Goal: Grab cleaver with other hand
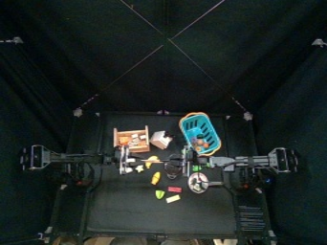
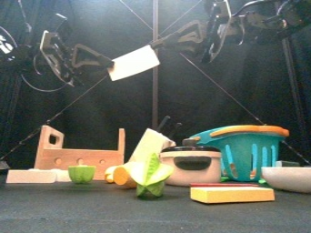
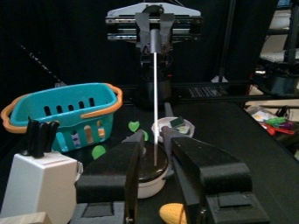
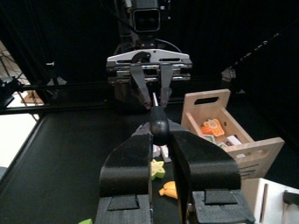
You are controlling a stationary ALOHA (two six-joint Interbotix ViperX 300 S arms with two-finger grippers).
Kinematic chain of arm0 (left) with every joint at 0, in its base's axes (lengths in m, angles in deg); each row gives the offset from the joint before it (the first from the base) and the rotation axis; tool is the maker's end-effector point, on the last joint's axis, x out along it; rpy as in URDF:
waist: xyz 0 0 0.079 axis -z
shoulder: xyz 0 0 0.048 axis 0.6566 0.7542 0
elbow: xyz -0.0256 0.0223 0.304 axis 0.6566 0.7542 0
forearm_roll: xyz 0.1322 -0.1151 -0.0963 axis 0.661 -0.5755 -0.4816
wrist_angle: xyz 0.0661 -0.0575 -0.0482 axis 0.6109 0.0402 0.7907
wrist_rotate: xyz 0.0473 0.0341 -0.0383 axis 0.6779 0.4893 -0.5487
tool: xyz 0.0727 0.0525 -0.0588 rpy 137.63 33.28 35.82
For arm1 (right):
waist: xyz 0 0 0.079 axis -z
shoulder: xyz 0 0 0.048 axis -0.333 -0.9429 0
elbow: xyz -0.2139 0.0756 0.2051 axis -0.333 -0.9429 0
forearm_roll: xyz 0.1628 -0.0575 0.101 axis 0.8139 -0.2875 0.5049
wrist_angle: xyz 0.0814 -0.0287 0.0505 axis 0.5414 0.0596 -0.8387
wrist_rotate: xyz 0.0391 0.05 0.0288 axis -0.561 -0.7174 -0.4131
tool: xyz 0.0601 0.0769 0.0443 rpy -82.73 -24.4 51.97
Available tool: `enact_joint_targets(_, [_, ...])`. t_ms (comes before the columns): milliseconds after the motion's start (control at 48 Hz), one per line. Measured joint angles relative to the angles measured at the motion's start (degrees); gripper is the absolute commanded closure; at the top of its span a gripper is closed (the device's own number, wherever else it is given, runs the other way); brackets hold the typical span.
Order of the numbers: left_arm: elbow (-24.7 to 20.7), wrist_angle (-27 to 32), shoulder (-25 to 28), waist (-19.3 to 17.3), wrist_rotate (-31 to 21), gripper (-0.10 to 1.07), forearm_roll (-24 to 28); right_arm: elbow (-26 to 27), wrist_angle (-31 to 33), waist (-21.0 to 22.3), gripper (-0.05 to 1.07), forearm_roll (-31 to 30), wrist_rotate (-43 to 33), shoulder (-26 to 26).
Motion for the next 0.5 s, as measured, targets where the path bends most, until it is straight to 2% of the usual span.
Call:
enact_joint_targets(146, [0.0, 0.0, 0.0, -0.1, 0.0, 0.49, 0.3, 0.0, 0.0, 0.0, 0.61, 0.1, 0.0, -0.6])
enact_joint_targets(271, [0.1, 0.0, 0.0, -0.3, 0.1, 0.54, 0.4, 0.0, -0.2, 0.0, 0.59, 0.1, 0.0, -1.1])
enact_joint_targets(375, [0.1, 0.1, 0.0, -0.3, 0.0, 0.54, 0.4, 0.0, -0.3, 0.0, 0.51, 0.3, 0.0, -1.5])
enact_joint_targets(500, [0.0, 0.0, 0.1, -0.5, 0.1, 0.54, 0.4, 0.0, -0.4, 0.1, 0.33, 0.8, 0.2, -2.0])
